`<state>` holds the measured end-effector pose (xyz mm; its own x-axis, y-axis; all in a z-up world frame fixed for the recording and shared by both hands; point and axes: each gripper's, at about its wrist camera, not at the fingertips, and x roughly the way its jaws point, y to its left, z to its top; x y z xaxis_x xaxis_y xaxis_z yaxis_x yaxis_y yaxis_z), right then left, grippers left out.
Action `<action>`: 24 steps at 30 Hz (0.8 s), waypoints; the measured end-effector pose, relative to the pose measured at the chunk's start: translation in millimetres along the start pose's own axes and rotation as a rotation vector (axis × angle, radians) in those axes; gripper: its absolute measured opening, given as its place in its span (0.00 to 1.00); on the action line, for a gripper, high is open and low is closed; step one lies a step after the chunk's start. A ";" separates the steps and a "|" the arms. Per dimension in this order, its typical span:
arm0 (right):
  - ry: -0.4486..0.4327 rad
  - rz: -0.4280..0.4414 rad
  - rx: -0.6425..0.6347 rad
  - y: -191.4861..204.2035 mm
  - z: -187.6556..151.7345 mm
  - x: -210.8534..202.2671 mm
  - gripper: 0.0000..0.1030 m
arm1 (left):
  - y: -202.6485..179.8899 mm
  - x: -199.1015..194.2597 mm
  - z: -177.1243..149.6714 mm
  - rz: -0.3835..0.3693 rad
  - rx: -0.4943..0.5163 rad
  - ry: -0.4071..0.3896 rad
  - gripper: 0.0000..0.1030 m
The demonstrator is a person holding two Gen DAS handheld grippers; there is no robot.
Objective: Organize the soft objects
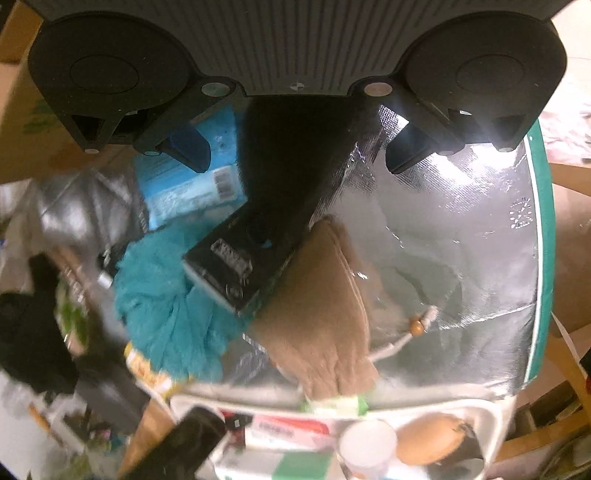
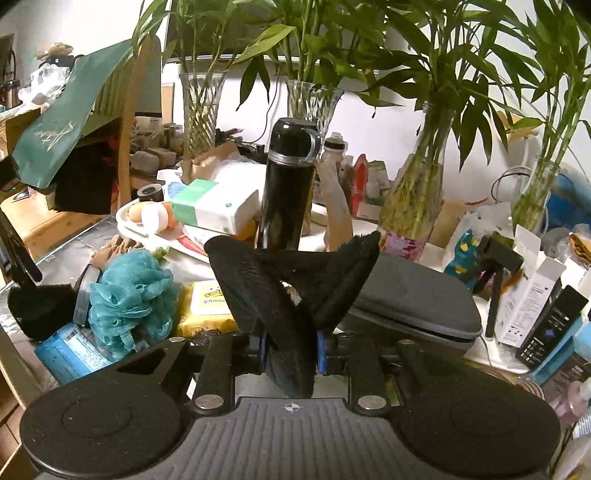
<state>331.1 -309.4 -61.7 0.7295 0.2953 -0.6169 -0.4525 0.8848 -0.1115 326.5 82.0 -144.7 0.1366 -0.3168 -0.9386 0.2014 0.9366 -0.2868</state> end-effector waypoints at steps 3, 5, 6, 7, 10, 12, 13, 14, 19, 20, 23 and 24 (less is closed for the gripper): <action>0.002 -0.001 -0.005 0.4 0.3 0.6 0.26 | -7.6 11.6 2.2 0.045 0.028 0.048 1.00; 0.001 0.001 -0.005 1.1 -0.2 0.1 0.26 | -13.0 18.4 1.7 0.085 0.053 0.070 1.00; 0.000 0.001 -0.006 1.2 -0.3 -0.6 0.26 | -15.0 20.9 1.1 0.111 0.063 0.076 1.00; 0.000 0.002 -0.006 1.4 -0.4 -1.0 0.26 | -17.1 23.4 -0.3 0.141 0.076 0.081 0.98; -0.001 0.000 -0.005 0.8 -0.4 -1.8 0.26 | -18.5 29.1 -4.0 0.171 0.088 0.096 0.70; -0.002 -0.002 -0.004 0.7 -0.2 -3.6 0.26 | -17.5 27.6 -6.1 0.169 0.084 0.081 0.68; -0.003 0.000 -0.003 0.5 -0.2 -3.5 0.26 | -17.7 26.3 -7.1 0.173 0.088 0.071 0.67; -0.005 0.002 -0.002 1.1 0.0 -4.5 0.26 | -17.5 24.1 -7.9 0.180 0.088 0.058 0.67; -0.020 0.022 0.003 5.7 3.0 -11.3 0.26 | -21.2 4.1 -7.8 0.224 0.084 -0.019 0.66; -0.024 0.026 0.007 6.6 3.6 -13.0 0.26 | -21.5 -2.2 -8.3 0.235 0.082 -0.043 0.66; -0.036 0.035 0.019 9.8 5.0 -18.7 0.26 | -24.7 -20.2 -5.2 0.263 0.075 -0.113 0.66; -0.039 0.035 0.018 11.8 5.3 -20.8 0.26 | -25.5 -24.6 -6.3 0.268 0.075 -0.131 0.66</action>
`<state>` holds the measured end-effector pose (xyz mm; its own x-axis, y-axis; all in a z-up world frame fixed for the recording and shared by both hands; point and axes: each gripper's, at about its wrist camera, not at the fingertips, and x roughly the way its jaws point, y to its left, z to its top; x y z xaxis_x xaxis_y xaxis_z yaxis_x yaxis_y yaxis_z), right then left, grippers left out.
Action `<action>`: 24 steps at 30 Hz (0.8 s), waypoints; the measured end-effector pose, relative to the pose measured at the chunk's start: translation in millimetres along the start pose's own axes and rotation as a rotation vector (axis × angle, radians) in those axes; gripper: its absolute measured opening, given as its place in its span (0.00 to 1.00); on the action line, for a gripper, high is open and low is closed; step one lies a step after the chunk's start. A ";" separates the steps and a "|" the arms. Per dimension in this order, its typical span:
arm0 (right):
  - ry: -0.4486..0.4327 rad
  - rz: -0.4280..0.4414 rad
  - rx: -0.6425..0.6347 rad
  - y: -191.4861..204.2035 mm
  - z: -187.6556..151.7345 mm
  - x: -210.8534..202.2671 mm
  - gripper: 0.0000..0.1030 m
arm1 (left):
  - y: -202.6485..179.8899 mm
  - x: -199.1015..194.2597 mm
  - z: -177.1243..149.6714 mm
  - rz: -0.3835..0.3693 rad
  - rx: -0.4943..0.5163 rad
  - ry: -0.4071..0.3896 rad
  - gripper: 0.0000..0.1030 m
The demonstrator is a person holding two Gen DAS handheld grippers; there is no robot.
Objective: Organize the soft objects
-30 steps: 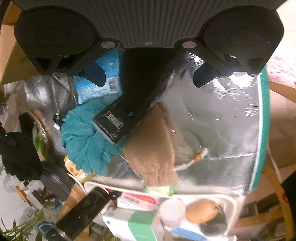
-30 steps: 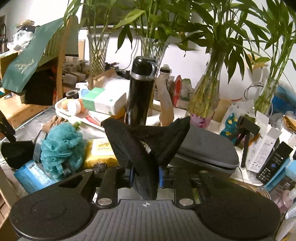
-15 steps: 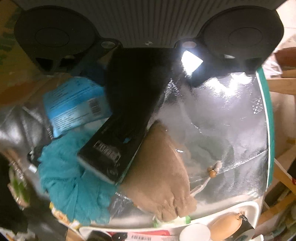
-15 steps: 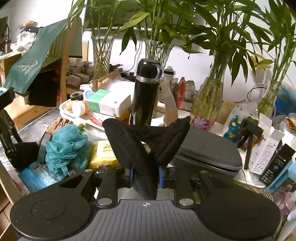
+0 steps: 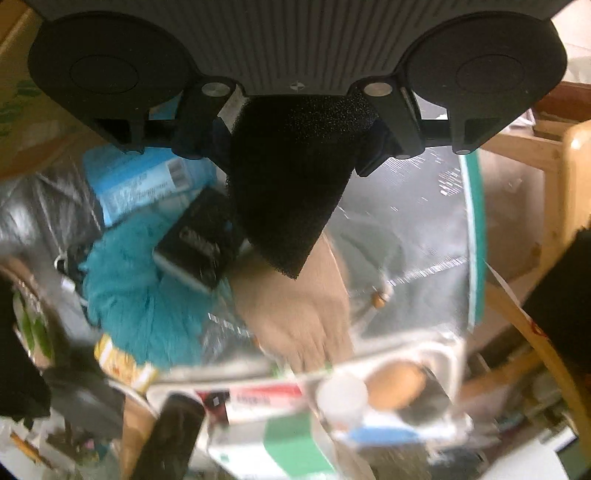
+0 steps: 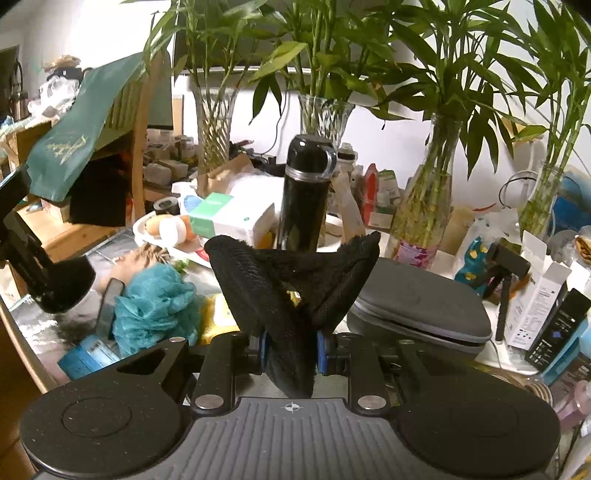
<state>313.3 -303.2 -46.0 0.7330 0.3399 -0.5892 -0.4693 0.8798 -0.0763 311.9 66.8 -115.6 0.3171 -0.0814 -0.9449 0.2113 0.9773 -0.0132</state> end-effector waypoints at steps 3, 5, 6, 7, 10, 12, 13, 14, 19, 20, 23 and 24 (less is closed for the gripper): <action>-0.013 0.007 0.012 5.0 0.9 -6.2 0.25 | 0.6 -13.5 -2.5 0.010 -0.004 -0.045 0.65; -0.025 0.012 0.022 7.5 1.8 -11.2 0.25 | -2.1 -21.9 -6.2 0.021 -0.003 -0.077 0.65; -0.033 0.018 0.029 8.6 2.2 -14.4 0.25 | -2.2 -27.3 -7.7 0.022 -0.005 -0.093 0.65; -0.041 0.022 0.039 10.5 2.9 -17.8 0.25 | -0.2 -33.2 -11.3 0.023 -0.008 -0.107 0.65; -0.063 0.035 0.053 17.7 5.7 -29.0 0.25 | -2.8 -50.4 -12.6 0.027 -0.017 -0.149 0.65; -0.069 0.047 0.054 23.3 7.0 -35.6 0.25 | -7.2 -60.1 -13.7 0.029 -0.014 -0.176 0.65; -0.070 0.050 0.048 27.1 7.2 -39.6 0.25 | -8.7 -66.6 -15.6 0.028 -0.013 -0.188 0.65; -0.071 0.053 0.042 30.5 7.3 -43.6 0.25 | -10.3 -72.6 -17.1 0.028 -0.013 -0.200 0.65; -0.091 0.081 0.008 45.9 8.1 -71.5 0.25 | -17.9 -104.2 -28.5 0.006 -0.032 -0.253 0.65; -0.092 0.090 0.003 48.5 7.7 -76.9 0.25 | -19.8 -109.4 -31.3 -0.002 -0.034 -0.263 0.65; -0.092 0.108 -0.017 58.3 5.4 -92.4 0.25 | -27.5 -124.8 -39.7 -0.029 -0.030 -0.289 0.65; -0.093 0.112 -0.026 62.0 4.0 -97.1 0.25 | -30.2 -130.2 -42.9 -0.043 -0.032 -0.296 0.65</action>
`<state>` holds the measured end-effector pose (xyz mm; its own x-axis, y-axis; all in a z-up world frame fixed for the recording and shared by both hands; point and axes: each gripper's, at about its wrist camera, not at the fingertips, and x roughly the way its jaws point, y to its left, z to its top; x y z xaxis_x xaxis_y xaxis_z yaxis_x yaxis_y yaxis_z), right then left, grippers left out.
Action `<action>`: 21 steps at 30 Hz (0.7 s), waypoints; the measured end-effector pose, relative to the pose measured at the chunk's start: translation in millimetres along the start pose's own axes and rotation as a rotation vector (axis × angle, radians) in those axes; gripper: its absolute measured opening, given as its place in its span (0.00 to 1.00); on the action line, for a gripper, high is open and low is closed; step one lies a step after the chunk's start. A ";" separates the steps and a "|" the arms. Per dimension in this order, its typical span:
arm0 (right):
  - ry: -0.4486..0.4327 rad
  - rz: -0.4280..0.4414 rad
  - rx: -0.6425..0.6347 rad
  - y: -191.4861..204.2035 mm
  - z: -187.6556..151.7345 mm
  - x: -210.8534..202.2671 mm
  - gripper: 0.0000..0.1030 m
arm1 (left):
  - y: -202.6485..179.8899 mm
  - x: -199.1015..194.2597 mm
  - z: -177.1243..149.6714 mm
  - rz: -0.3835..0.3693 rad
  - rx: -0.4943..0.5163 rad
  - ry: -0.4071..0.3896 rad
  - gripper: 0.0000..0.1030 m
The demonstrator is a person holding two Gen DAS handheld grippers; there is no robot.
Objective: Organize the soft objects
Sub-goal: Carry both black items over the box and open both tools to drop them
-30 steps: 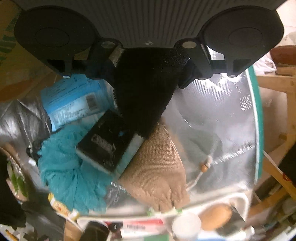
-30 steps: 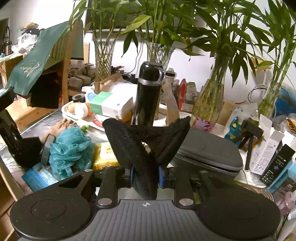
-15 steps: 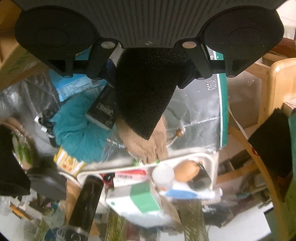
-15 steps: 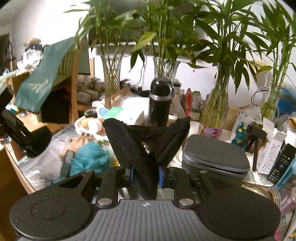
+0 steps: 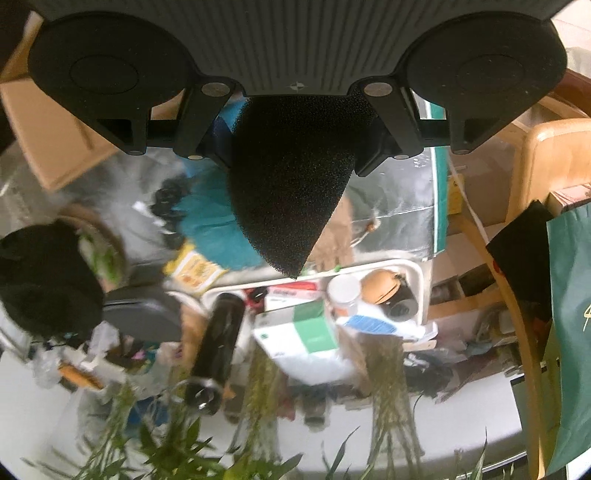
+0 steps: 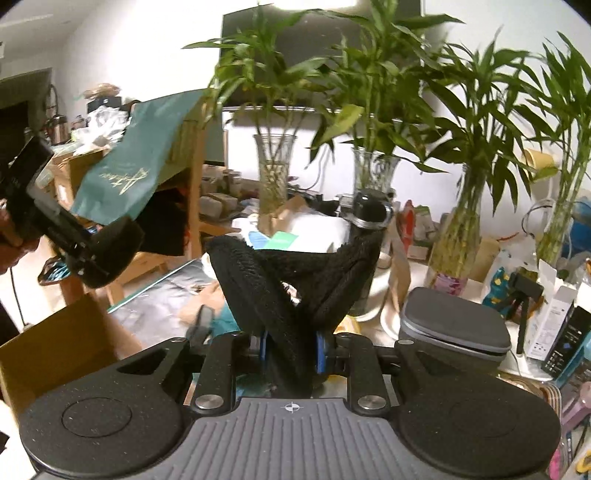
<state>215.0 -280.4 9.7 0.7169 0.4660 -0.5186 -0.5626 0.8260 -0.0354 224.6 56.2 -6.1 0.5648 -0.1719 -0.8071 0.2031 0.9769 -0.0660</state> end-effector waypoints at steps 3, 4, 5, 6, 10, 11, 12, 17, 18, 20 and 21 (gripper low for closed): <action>-0.004 0.019 -0.010 10.5 -3.0 -13.4 0.25 | -9.5 -14.2 -3.6 -0.032 0.003 -0.013 0.65; -0.005 0.027 -0.012 14.3 -3.9 -18.0 0.25 | -13.4 -19.2 -5.2 -0.041 0.007 -0.017 0.65; -0.005 0.033 -0.015 17.2 -4.6 -21.1 0.25 | -17.9 -23.9 -6.2 -0.051 0.013 -0.019 0.65; -0.005 0.036 -0.019 20.5 -5.5 -24.4 0.25 | -21.3 -27.4 -7.3 -0.059 0.016 -0.020 0.65; -0.003 0.049 -0.028 30.6 -10.2 -34.6 0.25 | -35.9 -37.5 -13.2 -0.095 0.019 -0.008 0.65; -0.002 0.050 -0.031 32.9 -11.8 -37.3 0.25 | -39.8 -38.4 -14.6 -0.107 0.014 -0.001 0.65; -0.001 0.047 -0.036 35.5 -13.6 -39.8 0.25 | -42.7 -39.0 -16.2 -0.121 0.013 0.004 0.65; 0.005 0.055 -0.032 42.1 -20.4 -48.8 0.25 | -62.1 -31.4 -25.2 -0.185 0.022 0.047 0.65; 0.005 0.054 -0.031 43.0 -21.4 -50.7 0.25 | -64.1 -28.5 -27.3 -0.198 0.013 0.059 0.65; 0.004 0.055 -0.028 44.3 -23.3 -54.8 0.25 | -65.4 -19.9 -31.2 -0.225 -0.042 0.094 0.65; 0.005 0.056 -0.030 45.2 -24.0 -56.7 0.25 | -65.5 -16.5 -33.2 -0.234 -0.076 0.113 0.66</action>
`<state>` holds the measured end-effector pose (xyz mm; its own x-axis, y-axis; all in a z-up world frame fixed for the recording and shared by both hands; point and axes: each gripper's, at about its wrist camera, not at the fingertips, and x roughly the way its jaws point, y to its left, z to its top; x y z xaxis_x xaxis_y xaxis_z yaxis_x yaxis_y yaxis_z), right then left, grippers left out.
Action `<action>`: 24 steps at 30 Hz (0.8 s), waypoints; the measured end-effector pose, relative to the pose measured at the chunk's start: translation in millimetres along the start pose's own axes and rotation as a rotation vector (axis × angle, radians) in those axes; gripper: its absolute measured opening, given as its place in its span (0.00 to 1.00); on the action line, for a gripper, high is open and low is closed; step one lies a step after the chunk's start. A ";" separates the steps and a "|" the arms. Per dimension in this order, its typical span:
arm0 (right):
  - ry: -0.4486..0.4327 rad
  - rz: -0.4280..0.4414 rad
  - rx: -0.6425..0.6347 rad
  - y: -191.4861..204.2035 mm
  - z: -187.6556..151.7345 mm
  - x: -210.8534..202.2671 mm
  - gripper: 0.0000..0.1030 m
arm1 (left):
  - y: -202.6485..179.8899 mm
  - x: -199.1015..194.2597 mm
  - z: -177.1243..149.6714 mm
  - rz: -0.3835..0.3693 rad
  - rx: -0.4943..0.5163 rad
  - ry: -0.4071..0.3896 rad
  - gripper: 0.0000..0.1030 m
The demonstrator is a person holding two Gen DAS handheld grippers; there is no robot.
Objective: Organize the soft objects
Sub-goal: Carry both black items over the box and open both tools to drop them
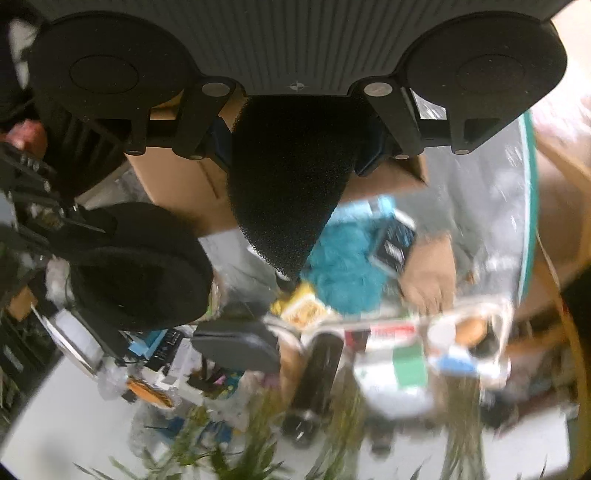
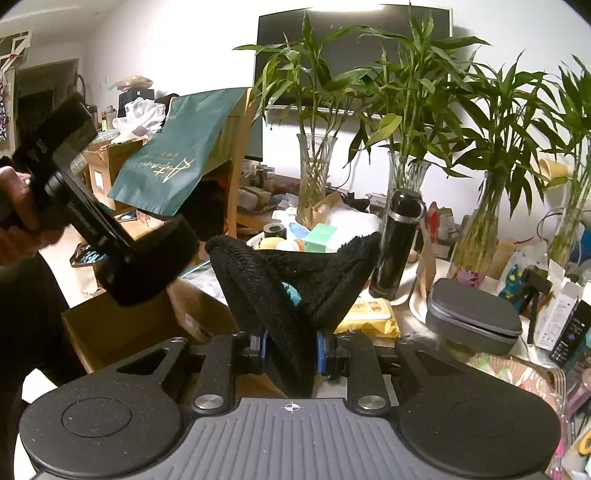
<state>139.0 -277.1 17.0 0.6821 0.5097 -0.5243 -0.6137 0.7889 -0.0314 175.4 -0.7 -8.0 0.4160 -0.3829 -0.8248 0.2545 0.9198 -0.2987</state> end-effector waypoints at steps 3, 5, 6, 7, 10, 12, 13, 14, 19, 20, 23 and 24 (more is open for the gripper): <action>0.003 0.008 -0.009 4.7 -2.4 -5.5 0.25 | 6.6 11.4 -4.0 -0.020 -0.098 0.045 0.68; 0.007 0.009 -0.015 7.1 -3.7 -7.5 0.25 | 10.1 16.5 -7.9 -0.022 -0.134 0.061 0.72; 0.008 0.009 -0.016 8.1 -4.5 -8.4 0.25 | 13.0 18.6 -10.2 -0.023 -0.152 0.061 0.81; 0.010 0.012 -0.013 8.6 -5.4 -9.2 0.25 | 13.7 19.0 -12.5 -0.023 -0.167 0.055 0.85; 0.010 0.025 -0.005 11.5 -8.8 -11.7 0.25 | 17.3 17.6 -18.3 -0.018 -0.204 0.027 0.89; 0.015 0.032 -0.009 14.7 -10.1 -11.8 0.25 | 19.2 16.0 -21.5 -0.019 -0.205 0.022 0.90; 0.017 0.034 -0.011 16.2 -10.5 -11.7 0.25 | 17.5 14.9 -22.7 -0.010 -0.203 0.019 0.90; 0.019 0.037 -0.014 17.6 -10.5 -11.4 0.25 | 16.5 12.9 -24.1 0.001 -0.196 0.014 0.90; 0.027 0.057 -0.021 22.0 -8.8 -10.0 0.25 | 8.7 -1.7 -29.2 0.064 -0.131 -0.044 0.90; 0.029 0.062 -0.023 23.1 -8.8 -9.5 0.25 | 7.2 -5.4 -30.0 0.074 -0.120 -0.058 0.90; 0.038 0.079 -0.036 28.1 -8.9 -8.0 0.25 | 4.0 -18.0 -32.3 0.102 -0.092 -0.108 0.90; 0.041 0.085 -0.038 29.4 -9.1 -7.4 0.25 | 4.1 -22.3 -33.4 0.107 -0.084 -0.126 0.90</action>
<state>112.3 -260.8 12.3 0.6104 0.5594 -0.5608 -0.6840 0.7292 -0.0171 138.1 14.5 -6.9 0.5440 -0.2849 -0.7892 0.1309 0.9579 -0.2556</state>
